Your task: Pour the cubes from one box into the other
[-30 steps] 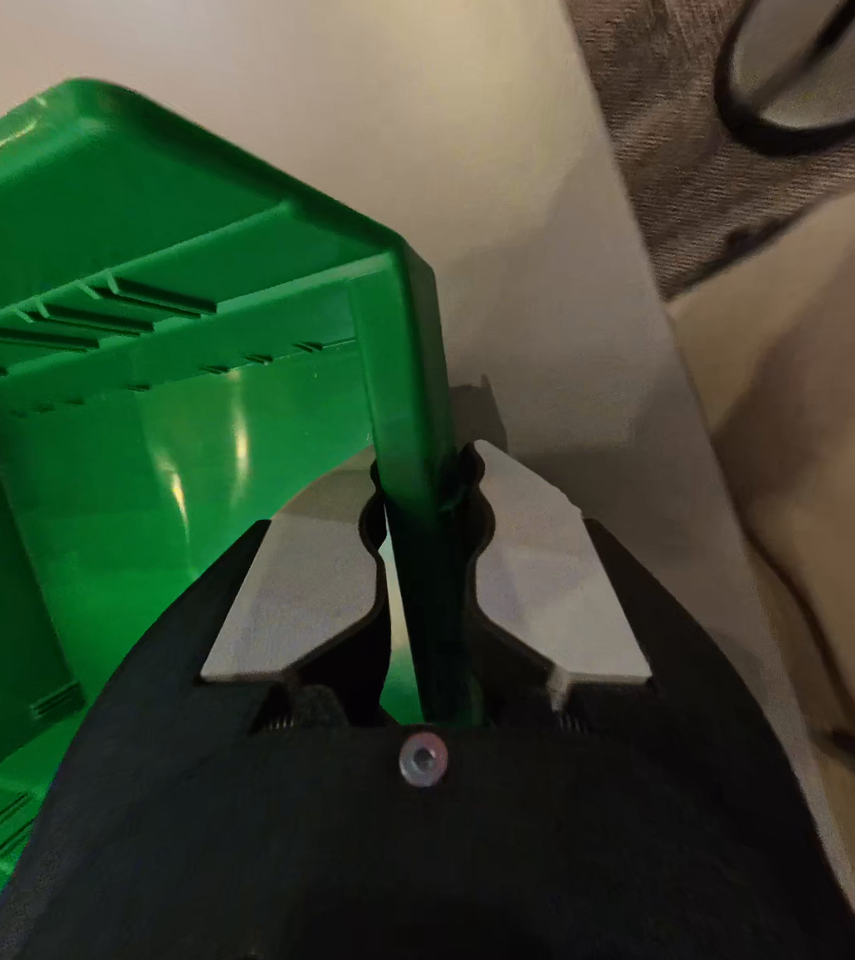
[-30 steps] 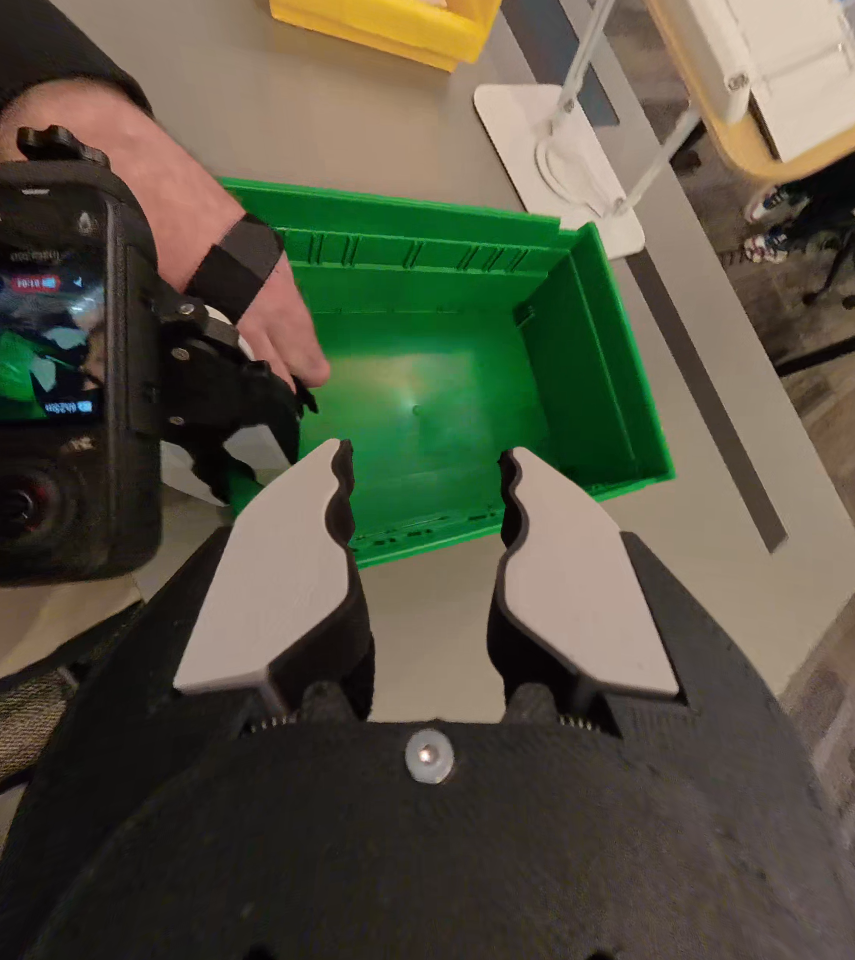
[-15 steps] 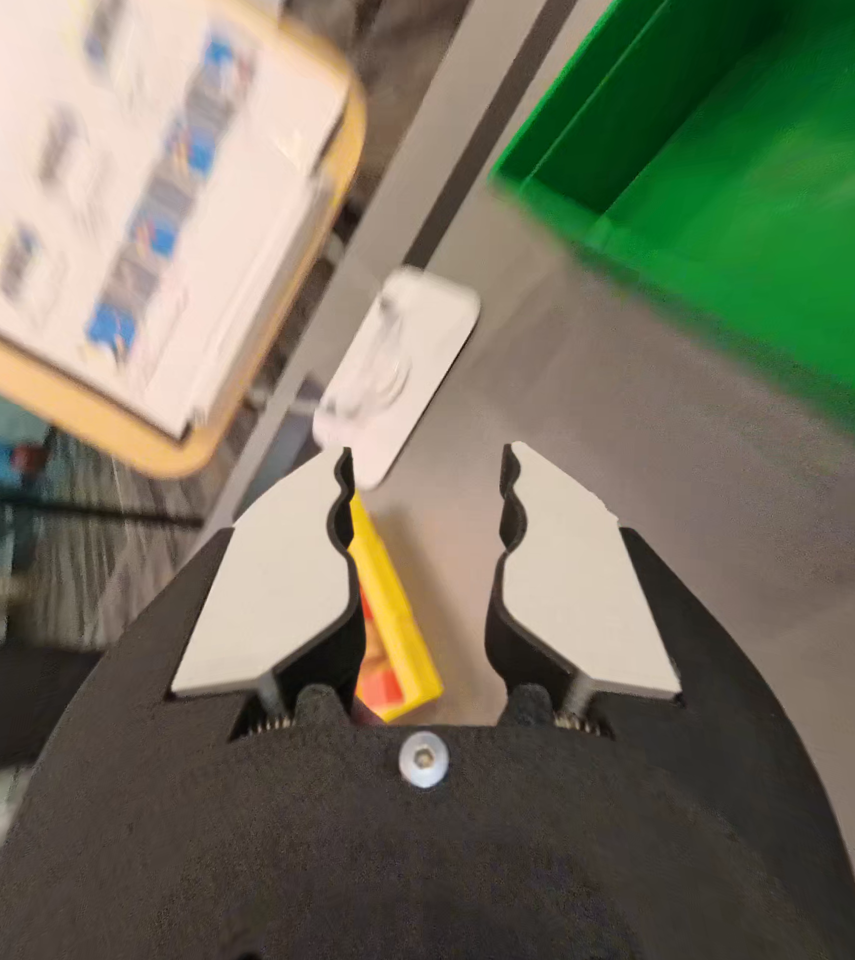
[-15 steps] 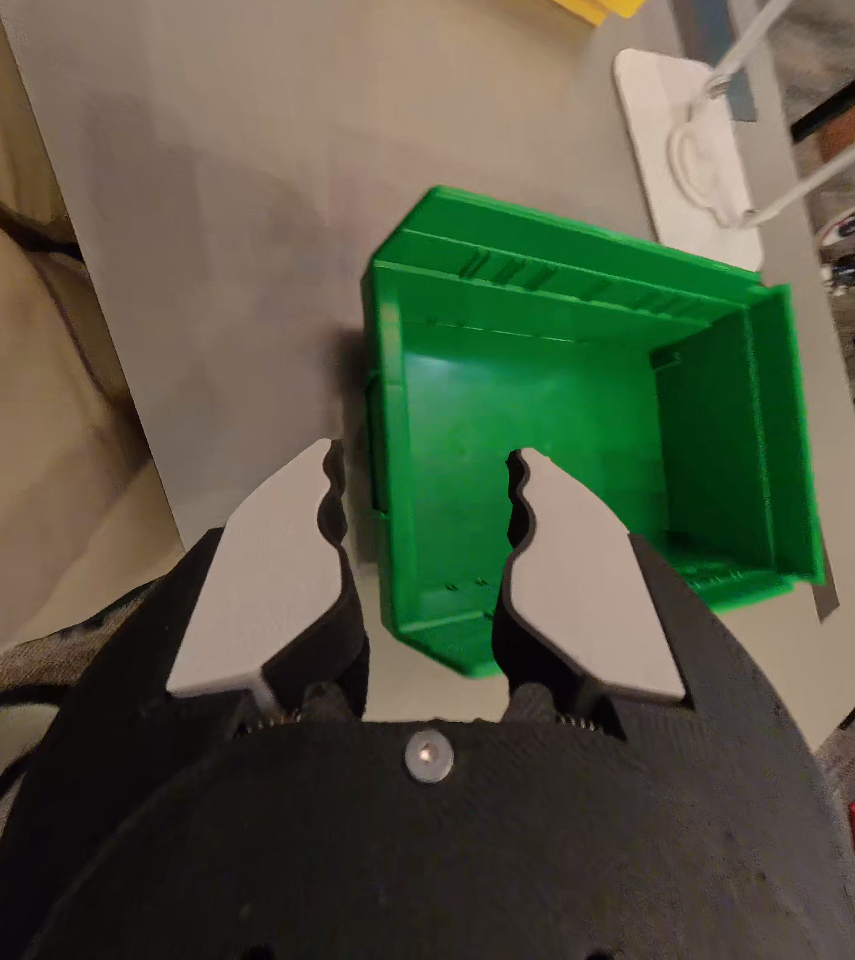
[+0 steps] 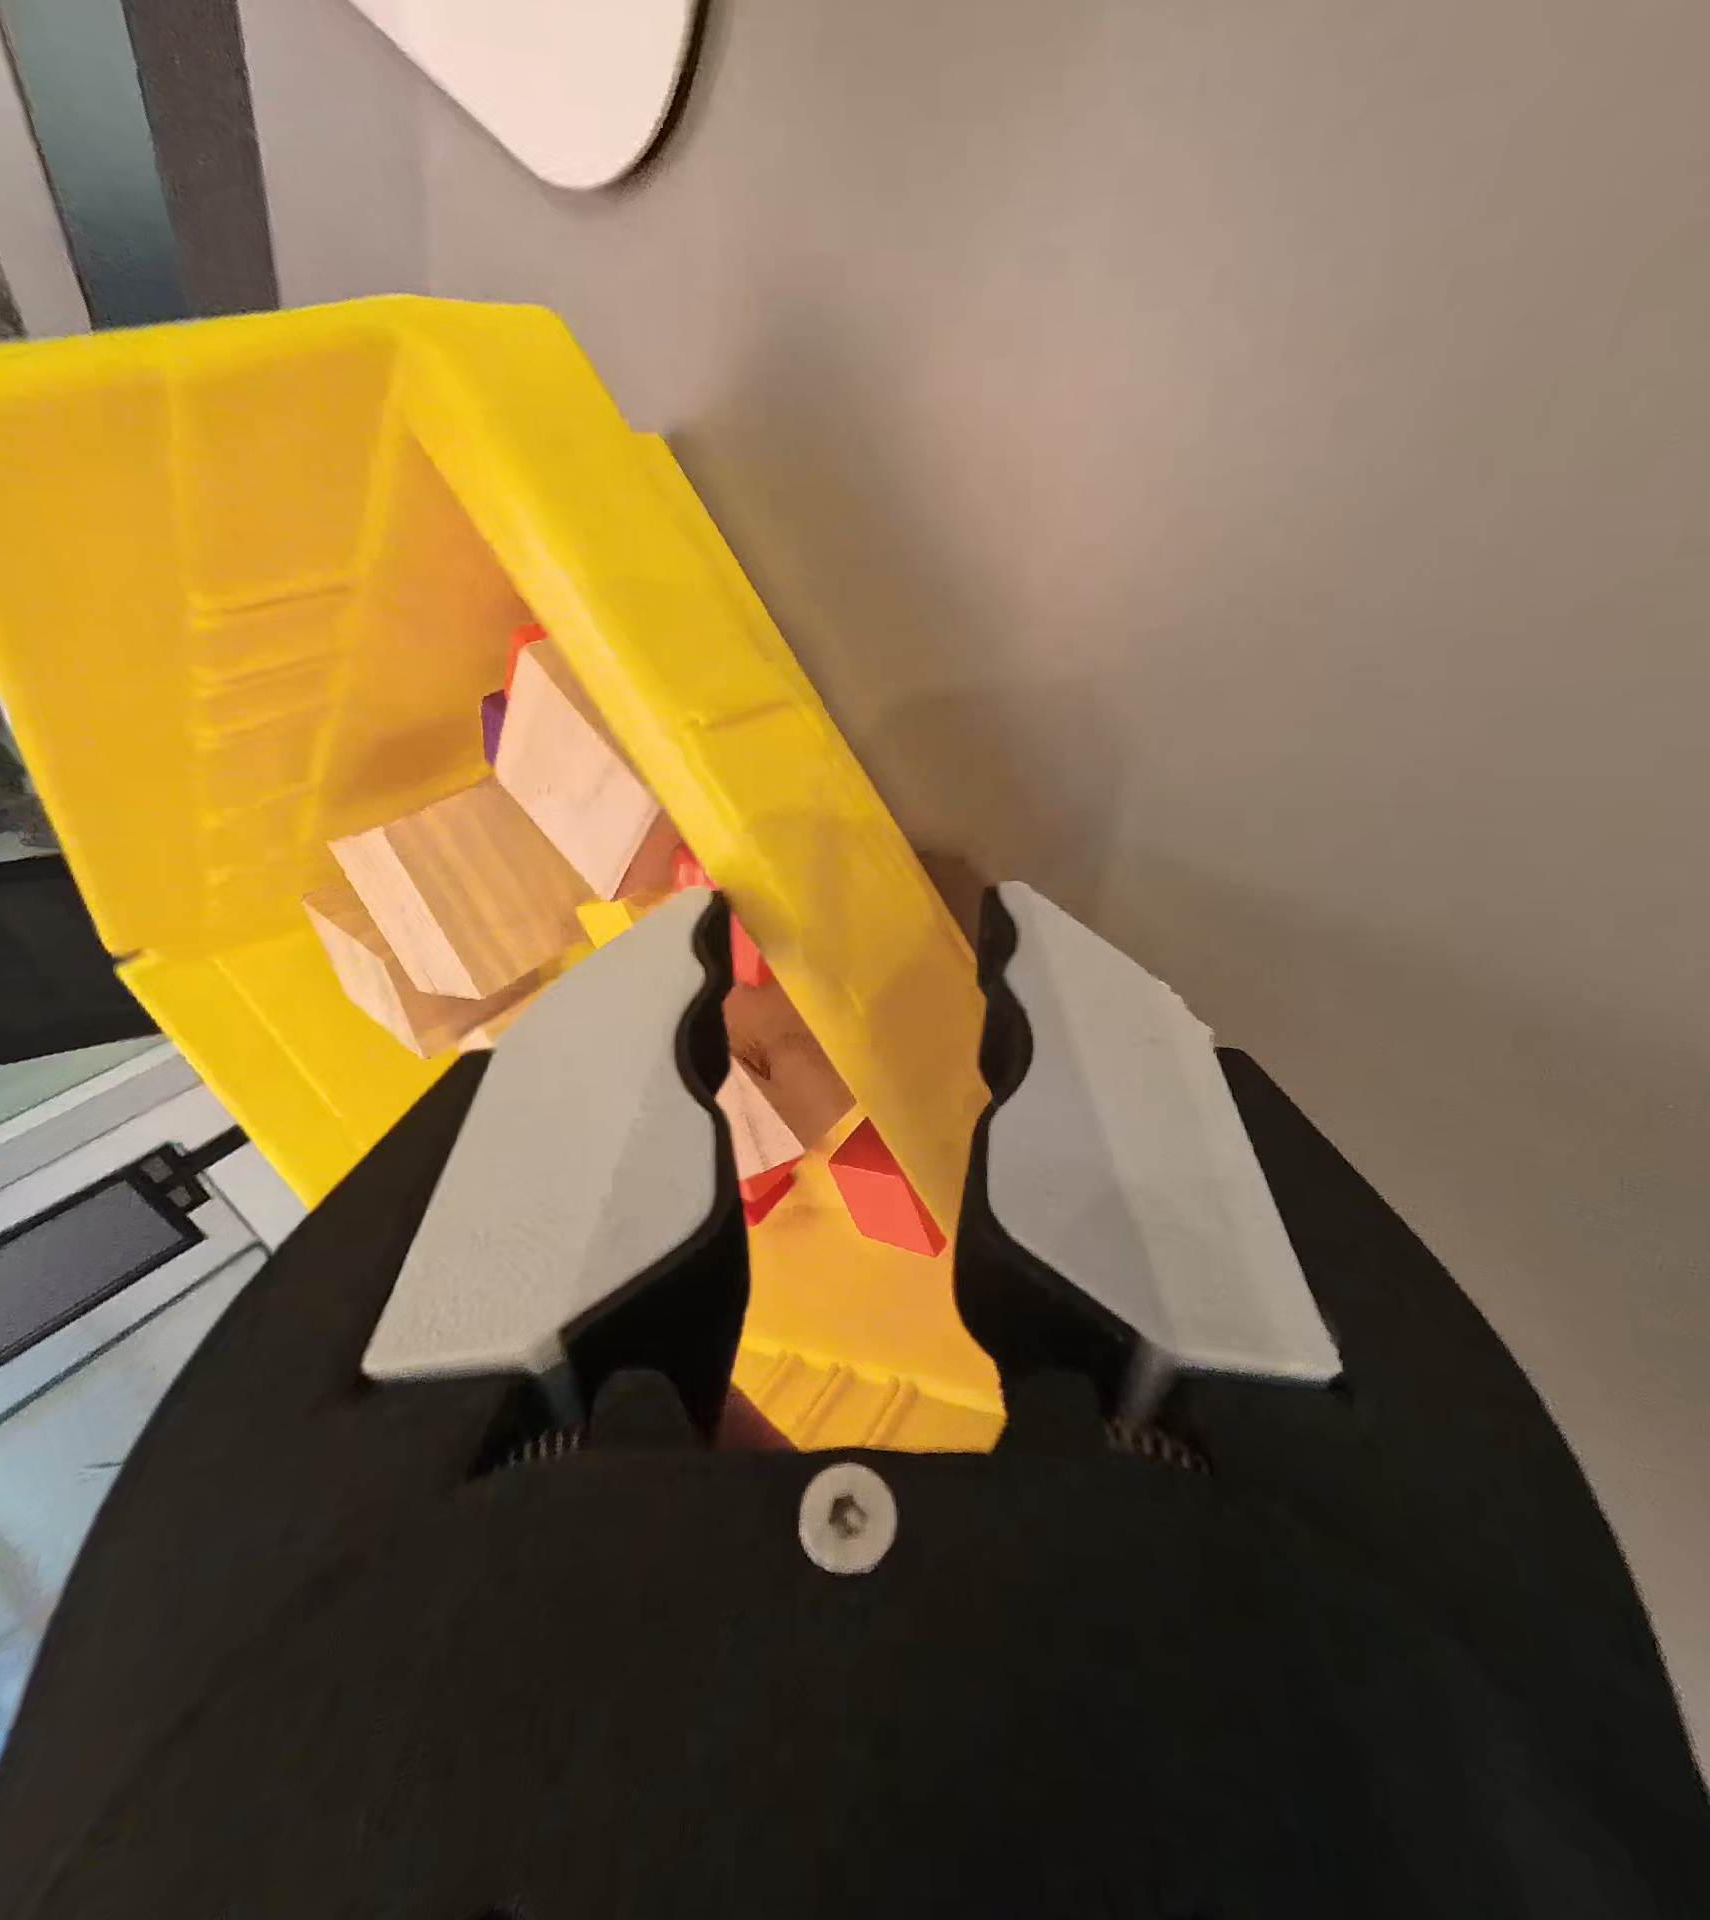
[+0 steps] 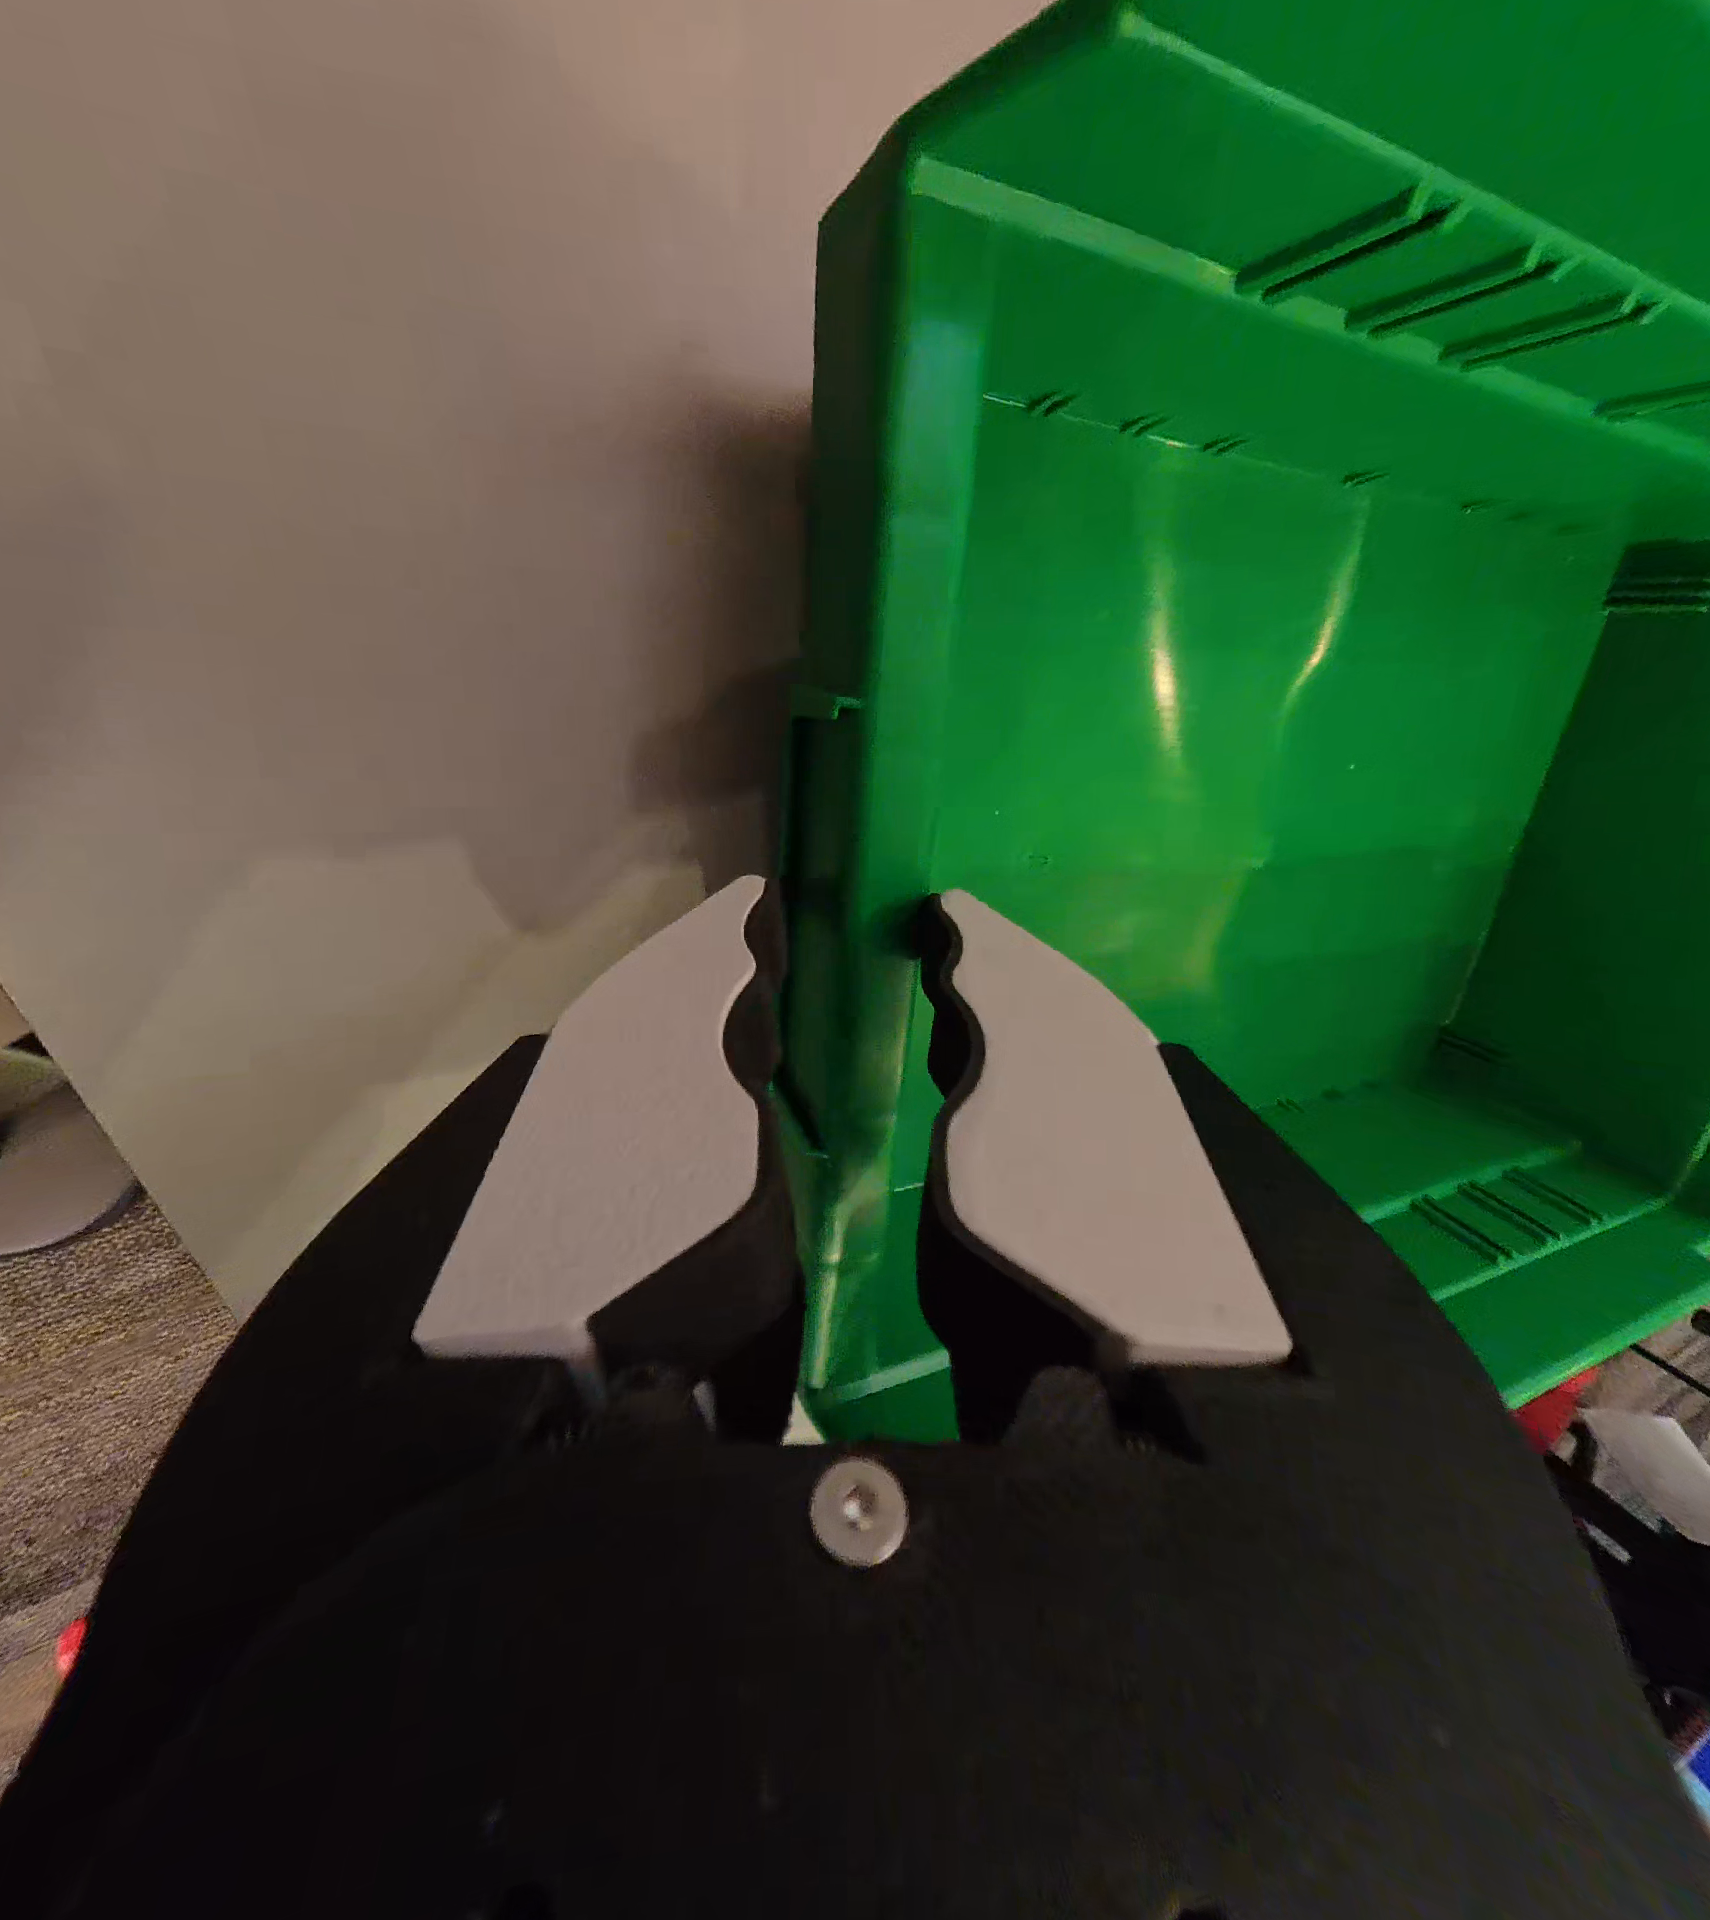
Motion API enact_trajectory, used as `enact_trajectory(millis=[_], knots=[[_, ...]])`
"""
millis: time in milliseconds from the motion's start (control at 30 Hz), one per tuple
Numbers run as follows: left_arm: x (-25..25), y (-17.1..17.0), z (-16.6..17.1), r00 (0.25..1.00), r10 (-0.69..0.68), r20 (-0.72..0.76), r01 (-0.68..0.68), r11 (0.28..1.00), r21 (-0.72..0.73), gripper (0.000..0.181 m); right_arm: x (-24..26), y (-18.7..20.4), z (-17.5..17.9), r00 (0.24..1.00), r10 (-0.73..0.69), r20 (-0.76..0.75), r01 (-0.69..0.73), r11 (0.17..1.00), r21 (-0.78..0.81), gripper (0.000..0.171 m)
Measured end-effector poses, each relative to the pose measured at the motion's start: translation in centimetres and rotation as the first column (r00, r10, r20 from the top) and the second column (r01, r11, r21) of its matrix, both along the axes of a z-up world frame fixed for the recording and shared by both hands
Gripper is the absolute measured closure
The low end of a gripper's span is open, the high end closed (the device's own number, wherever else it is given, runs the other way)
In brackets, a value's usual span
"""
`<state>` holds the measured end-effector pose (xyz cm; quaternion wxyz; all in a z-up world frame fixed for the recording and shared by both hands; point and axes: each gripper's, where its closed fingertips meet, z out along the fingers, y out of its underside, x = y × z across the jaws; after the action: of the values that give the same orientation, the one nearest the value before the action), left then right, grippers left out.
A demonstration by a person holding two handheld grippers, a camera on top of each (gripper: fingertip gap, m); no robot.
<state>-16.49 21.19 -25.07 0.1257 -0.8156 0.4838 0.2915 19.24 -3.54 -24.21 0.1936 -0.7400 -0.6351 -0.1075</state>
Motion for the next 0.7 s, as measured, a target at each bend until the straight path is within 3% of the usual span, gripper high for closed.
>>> enact_trajectory(millis=[133, 367, 700], knots=[[-0.7, -1.2, 0.1, 0.994, -0.112, -0.011, 0.112, 0.994, 0.011, 0.141, 1.7, -0.1, 0.0, 0.999, 0.033, -0.006, -0.033, 0.999, -0.02, 0.152], [-3.6, -6.2, 0.3, 0.948, -0.316, -0.043, 0.316, 0.949, -0.003, 0.147, 4.7, -0.2, 0.1, 0.996, 0.067, -0.057, -0.069, 0.997, -0.03, 0.154], [-8.0, -13.2, 0.2, 0.918, -0.397, 0.013, 0.397, 0.917, 0.034, 0.151, 7.2, -0.6, 0.1, 0.993, 0.055, -0.101, -0.059, 0.998, -0.037, 0.153]])
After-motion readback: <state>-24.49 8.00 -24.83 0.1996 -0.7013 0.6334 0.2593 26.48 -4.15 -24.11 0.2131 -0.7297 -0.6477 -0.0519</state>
